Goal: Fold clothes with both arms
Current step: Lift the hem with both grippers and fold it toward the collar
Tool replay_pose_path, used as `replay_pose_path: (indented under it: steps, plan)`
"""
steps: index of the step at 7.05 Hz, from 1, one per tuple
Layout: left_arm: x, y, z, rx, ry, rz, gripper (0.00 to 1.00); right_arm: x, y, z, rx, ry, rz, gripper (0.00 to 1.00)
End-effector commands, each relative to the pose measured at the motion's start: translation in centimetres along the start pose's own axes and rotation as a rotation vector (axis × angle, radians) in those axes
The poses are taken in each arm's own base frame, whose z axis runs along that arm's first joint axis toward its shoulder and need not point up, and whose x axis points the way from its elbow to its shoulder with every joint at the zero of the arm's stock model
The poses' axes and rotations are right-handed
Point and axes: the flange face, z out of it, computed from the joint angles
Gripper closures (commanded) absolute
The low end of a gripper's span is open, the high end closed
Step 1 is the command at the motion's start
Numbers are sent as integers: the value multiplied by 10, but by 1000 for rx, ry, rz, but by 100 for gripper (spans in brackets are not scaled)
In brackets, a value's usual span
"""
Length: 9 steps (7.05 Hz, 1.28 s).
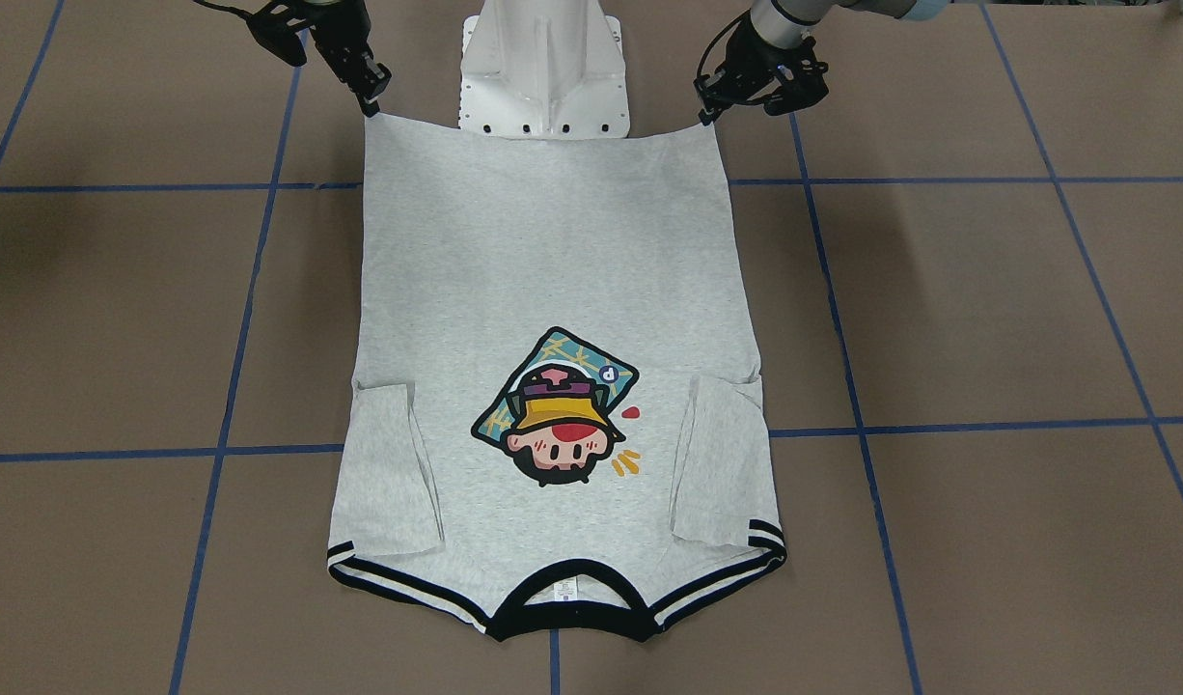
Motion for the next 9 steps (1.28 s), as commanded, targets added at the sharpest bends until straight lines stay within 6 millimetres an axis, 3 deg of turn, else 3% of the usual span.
replay_pose_path:
  steps: [1,2,3,4,5,6,7,8,9]
  plan:
    - [8,-5,-11,9,27,7,100,-20,-30,-11,36,-43,45,100]
    - [19,-30,-30,57,70,-19,100,-36,-48,-22,50,-79,84,100]
    - [42,-59,-54,122,134,22,100,-54,-52,-27,51,-113,79,100]
    - [61,-88,-75,200,149,109,100,-85,-61,-29,72,-161,45,100]
    - [86,-123,-87,281,135,135,100,-113,-87,-15,141,-150,6,100]
    - [108,-166,-84,346,120,147,100,-160,-116,-3,173,-141,-43,100]
    - [127,-206,-77,395,96,160,100,-189,-162,3,179,-107,-46,100]
    - [137,-247,-74,439,67,168,100,-230,-200,-2,214,-117,-67,100]
    - [144,-281,-72,474,35,188,100,-257,-238,1,246,-104,-41,100]
